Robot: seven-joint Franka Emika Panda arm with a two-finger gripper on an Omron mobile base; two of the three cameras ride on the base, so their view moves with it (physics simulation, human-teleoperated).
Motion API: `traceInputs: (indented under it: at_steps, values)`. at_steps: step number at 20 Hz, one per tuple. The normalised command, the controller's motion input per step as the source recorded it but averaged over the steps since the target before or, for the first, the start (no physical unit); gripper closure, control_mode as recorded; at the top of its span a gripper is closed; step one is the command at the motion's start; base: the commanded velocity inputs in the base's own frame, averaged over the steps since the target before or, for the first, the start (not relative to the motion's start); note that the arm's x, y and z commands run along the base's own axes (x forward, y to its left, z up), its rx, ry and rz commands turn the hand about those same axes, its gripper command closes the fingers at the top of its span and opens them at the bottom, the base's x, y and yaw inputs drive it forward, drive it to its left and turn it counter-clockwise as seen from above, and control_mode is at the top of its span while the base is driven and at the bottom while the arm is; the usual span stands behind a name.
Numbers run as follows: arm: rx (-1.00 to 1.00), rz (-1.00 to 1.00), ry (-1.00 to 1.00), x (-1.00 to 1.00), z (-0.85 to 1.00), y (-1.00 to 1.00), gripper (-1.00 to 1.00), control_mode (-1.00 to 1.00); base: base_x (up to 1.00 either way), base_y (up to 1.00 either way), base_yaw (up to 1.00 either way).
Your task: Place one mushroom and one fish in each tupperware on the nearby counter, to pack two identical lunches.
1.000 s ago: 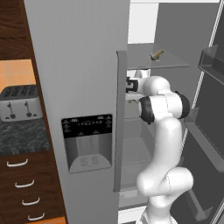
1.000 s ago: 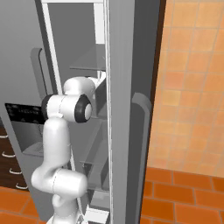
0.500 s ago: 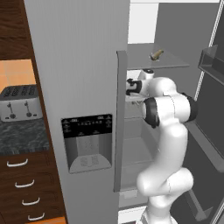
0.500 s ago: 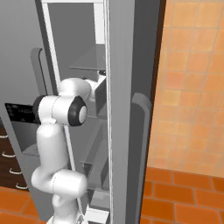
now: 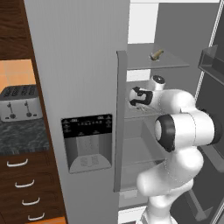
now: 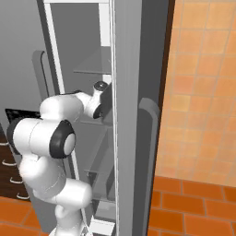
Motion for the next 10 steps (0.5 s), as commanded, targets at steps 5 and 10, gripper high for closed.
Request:
traceInputs:
  at_steps: [5, 10]
  values:
    - [0.00, 0.01, -0.01, -0.80, 0.79, 0.24, 1.00, -1.00, 0.00, 0.00, 0.00]
    - [0.00, 0.00, 0.00, -0.75, 0.87, 0.19, 1.00, -1.00, 0.00, 0.00, 0.00]
